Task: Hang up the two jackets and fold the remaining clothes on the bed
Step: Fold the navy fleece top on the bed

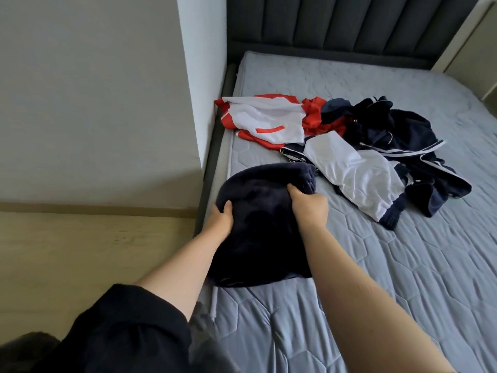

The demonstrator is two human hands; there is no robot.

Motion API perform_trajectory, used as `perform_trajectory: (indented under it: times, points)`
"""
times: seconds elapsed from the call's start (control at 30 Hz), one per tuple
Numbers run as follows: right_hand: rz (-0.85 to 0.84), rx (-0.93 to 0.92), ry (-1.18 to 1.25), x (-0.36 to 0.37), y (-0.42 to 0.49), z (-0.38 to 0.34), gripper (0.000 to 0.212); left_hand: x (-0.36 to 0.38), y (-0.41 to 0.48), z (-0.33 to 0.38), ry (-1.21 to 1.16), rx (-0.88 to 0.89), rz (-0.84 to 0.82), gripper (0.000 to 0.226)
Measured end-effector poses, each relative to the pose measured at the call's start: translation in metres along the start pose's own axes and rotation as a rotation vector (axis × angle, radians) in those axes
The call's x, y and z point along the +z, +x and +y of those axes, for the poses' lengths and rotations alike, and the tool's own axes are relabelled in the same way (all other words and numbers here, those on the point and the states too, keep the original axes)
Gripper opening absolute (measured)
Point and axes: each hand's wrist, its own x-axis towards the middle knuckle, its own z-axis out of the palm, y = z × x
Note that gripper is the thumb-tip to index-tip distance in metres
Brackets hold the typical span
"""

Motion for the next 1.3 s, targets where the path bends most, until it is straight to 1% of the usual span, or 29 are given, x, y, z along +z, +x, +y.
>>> perform_trajectory:
  times: [0.07, 0.17, 0.2, 0.27, 0.33, 0.43, 0.57, 0.7, 0.9, 1.0, 1.13, 1.3]
  points:
    - [-0.006, -0.093, -0.014, 0.008, -0.018, -0.025, 0.041, -0.016, -0.009, 0.014, 0.036, -0.003, 0.012, 0.066]
    - [-0.022, -0.194, -0.021, 0.020, -0.048, -0.058, 0.049, -0.050, -0.024, 0.032, 0.010, 0.090, 0.058, 0.066]
    - [-0.035, -0.222, -0.011, 0.025, -0.060, -0.070, 0.049, -0.064, -0.030, 0.037, -0.012, 0.125, 0.091, 0.065]
    - [-0.069, -0.283, 0.012, 0.039, -0.084, -0.093, 0.041, -0.095, -0.041, 0.044, -0.029, 0.180, 0.189, 0.062]
    - [-0.113, -0.354, 0.028, 0.059, -0.111, -0.114, 0.034, -0.130, -0.051, 0.049, -0.015, 0.203, 0.285, 0.063]
    - [-0.195, -0.463, 0.031, 0.097, -0.153, -0.142, 0.039, -0.186, -0.063, 0.046, -0.037, 0.200, 0.392, 0.064]
    - [-0.314, -0.539, 0.040, 0.165, -0.210, -0.171, 0.034, -0.275, -0.068, 0.019, -0.084, 0.169, 0.524, 0.064]
    - [-0.436, -0.577, 0.023, 0.253, -0.260, -0.191, 0.029, -0.360, -0.053, -0.022, -0.105, 0.116, 0.644, 0.065]
    - [-0.577, -0.631, -0.010, 0.413, -0.317, -0.226, 0.031, -0.498, 0.006, -0.079, -0.079, 0.048, 0.782, 0.067]
    - [-0.644, -0.688, -0.047, 0.466, -0.363, -0.253, 0.031, -0.561, 0.007, -0.093, -0.066, 0.007, 0.826, 0.067]
    - [-0.749, -0.715, -0.088, 0.491, -0.439, -0.310, 0.031, -0.645, -0.033, -0.084, -0.057, -0.056, 0.880, 0.067]
    - [-0.890, -0.757, -0.104, 0.480, -0.547, -0.416, 0.035, -0.768, -0.124, -0.035, 0.040, -0.097, 0.956, 0.066]
